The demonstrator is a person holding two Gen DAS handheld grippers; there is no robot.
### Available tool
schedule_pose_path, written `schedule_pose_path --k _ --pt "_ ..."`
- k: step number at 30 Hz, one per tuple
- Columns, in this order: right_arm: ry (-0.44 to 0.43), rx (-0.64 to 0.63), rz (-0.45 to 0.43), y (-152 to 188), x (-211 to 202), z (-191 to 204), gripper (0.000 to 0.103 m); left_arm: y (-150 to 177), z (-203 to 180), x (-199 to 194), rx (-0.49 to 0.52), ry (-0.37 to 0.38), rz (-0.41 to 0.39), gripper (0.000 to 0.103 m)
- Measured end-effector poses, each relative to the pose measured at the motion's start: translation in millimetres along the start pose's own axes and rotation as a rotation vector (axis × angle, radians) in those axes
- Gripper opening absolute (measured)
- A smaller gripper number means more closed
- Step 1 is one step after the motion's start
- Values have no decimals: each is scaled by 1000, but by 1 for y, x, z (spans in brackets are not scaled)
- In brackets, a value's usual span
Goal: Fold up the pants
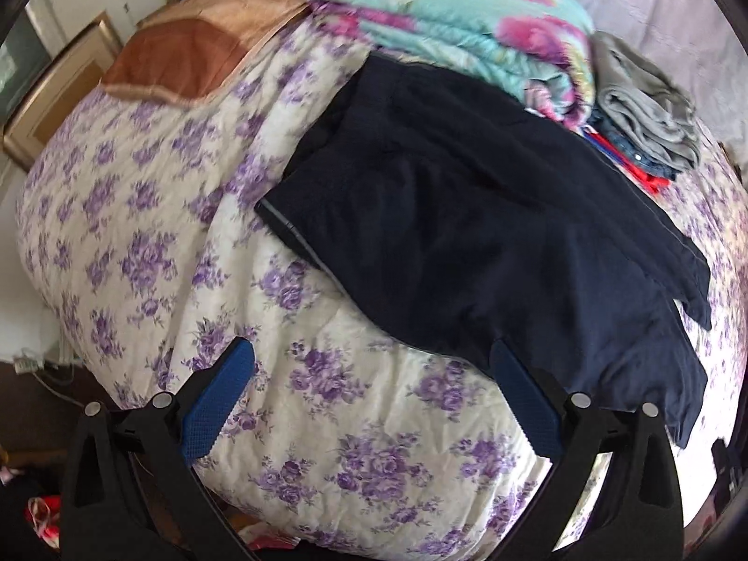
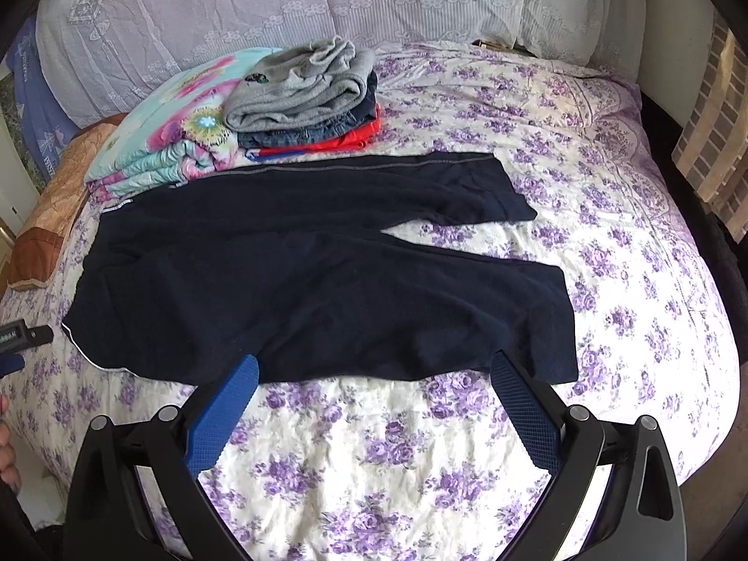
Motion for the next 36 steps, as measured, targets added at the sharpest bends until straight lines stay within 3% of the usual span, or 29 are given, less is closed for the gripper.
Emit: schedule_pose_path --k 4,7,9,10,11,12,13,14,17,20,25,28,31,32,33,34,36 --pt "-16 27 79 38 27 -7 100 -11 23 48 -147 51 123 98" --pt "-26 50 129 65 38 -8 100 -22 23 81 -194 79 147 98" --pt "-20 50 156 81 40 -9 100 -26 21 100 -216 68 169 91" --pt "-12 55 166 88 40 -12 100 -27 19 106 -231 79 181 61" --pt "-5 65 174 94 38 -16 100 -27 16 111 -240 99 202 39" --pt "-2 80 177 100 37 -20 100 -30 15 112 -241 98 192 35" --pt "0 97 177 104 36 -25 100 -35 15 109 -246 117 165 13" --pt "4 116 176 108 34 -30 100 -38 15 107 -255 152 158 10" --pt "-19 180 162 114 35 -46 100 -37 27 101 -329 229 160 9" --pt "-99 299 70 107 38 -66 98 -26 37 87 -298 230 103 8" --pt "-279 633 53 87 90 -113 96 -7 43 87 -287 222 100 8" --pt "-359 851 54 83 133 -135 97 -12 50 91 -284 222 106 8" --pt "-319 903 -9 58 145 -155 100 -18 47 102 -289 227 118 8" --pt "-300 887 -22 49 149 -160 93 -18 48 102 -291 226 124 8" --pt "-259 862 -26 43 152 -165 39 -20 46 104 -288 222 126 8" --pt "-310 872 -32 38 156 -166 12 -21 46 104 -283 216 125 8" --pt "-332 919 -40 37 154 -171 13 -26 34 108 -272 205 121 8"
Point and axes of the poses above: each gripper's, at about its wrist camera, not at the fingertips, and x roughly the way its jaws point, z to its left, y to its underside, the point moved 8 cm from there along x, roughly the way its jaws point, and after that the axes turned 10 degrees about -x, right-handed, at the moved point
